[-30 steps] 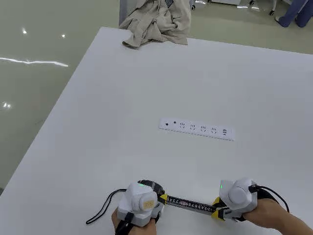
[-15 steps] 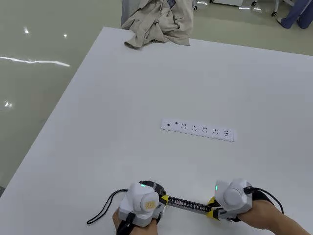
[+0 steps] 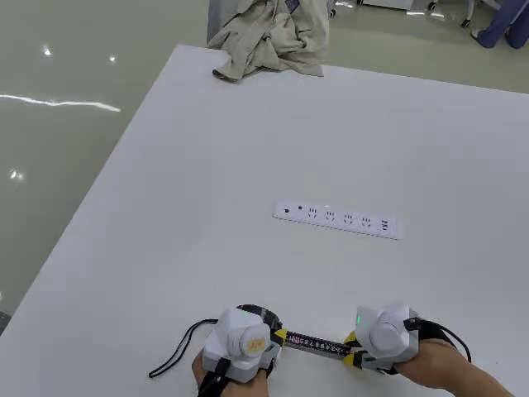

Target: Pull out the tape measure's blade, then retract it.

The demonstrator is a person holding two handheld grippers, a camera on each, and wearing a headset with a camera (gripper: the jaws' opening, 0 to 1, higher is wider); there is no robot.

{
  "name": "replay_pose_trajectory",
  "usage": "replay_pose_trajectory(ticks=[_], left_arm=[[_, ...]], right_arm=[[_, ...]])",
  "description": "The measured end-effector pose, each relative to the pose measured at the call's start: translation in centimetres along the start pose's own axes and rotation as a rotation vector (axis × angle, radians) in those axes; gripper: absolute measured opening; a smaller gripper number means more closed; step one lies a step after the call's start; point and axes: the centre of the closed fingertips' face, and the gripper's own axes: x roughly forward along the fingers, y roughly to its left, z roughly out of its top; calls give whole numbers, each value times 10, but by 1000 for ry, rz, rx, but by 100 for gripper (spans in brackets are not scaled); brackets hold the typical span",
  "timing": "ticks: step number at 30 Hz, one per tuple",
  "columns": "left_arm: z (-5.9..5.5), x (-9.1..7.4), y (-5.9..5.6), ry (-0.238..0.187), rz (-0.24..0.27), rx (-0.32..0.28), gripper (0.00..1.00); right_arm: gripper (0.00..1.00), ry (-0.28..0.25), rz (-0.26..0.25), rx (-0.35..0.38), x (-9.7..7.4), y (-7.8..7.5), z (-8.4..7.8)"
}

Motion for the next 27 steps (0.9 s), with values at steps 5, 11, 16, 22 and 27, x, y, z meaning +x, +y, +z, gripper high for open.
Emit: replay_pose_trajectory(ticks=[5,11,16,22,27], left_arm=[[1,-1,0,-1,0,2,59],[0,0,0,1,-1,2,59],[1,-1,-1,1,0,2,59],[1,-1,-1,2,-1,3,59],[1,-1,0,2,-1,2,59]], right_arm=[[13,-9,-11,-8,3,-1,3],[13,-14,-18,-16,6,-1,7],[13,-18,-21,-19,6,-1,12],[13,-24,-29,-41,8,0,16],[13,-29,-33,-46,8,-1,19]])
